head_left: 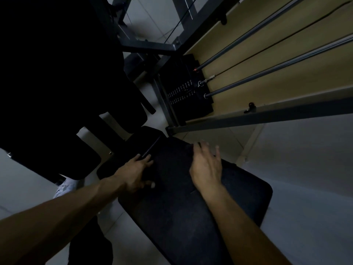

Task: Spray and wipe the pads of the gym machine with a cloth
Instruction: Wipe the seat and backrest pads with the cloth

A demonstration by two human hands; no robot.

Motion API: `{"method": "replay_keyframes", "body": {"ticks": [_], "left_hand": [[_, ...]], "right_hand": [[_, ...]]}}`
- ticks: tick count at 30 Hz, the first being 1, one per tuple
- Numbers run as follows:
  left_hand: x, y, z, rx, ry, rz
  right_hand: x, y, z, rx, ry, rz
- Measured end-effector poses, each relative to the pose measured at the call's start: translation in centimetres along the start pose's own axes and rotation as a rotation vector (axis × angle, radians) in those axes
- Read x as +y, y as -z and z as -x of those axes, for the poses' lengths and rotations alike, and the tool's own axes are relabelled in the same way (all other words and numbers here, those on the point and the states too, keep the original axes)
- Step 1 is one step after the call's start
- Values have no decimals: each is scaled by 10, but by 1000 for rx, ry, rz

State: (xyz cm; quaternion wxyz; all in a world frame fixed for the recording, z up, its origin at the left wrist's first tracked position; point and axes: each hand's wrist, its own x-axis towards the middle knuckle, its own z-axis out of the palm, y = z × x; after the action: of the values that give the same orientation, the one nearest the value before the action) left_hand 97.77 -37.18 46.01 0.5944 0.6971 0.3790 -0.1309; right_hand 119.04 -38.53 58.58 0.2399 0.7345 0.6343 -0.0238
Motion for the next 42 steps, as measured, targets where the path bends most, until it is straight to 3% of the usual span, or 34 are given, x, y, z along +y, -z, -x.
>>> {"method": "replay_keyframes", "body": {"ticks": [3,8,14,19,21,25,30,36,38,42], "left_hand": [[-11,-2,-1,-5,27,106],[-25,-4,-4,-64,51,248],[-31,-7,-8,-71,39,265],[-32,-9,-6,-49,6,216],[-31,-9,-5,-42,9,219],[-29,-8,-2,-41,26,213],[-32,-12,-1,-13,4,193],[-45,-30,19,88,73,313],[-51,-33,31,89,128,376],[-55,-43,45,42,157,370]], "right_hand": [[-39,-16,0,-56,52,-65],[-70,-25,11,-300,459,-139],[-28,-24,-38,-27,137,-50],[-76,-35,-11,-301,475,-160],[-64,-31,-30,-281,460,-117],[-52,-35,-62,-133,221,-58],[-82,-43,-29,-346,541,-209],[-64,-44,-70,-175,246,-109],[-82,-44,-51,-227,325,-144],[-114,-46,12,-417,672,-176]]}}
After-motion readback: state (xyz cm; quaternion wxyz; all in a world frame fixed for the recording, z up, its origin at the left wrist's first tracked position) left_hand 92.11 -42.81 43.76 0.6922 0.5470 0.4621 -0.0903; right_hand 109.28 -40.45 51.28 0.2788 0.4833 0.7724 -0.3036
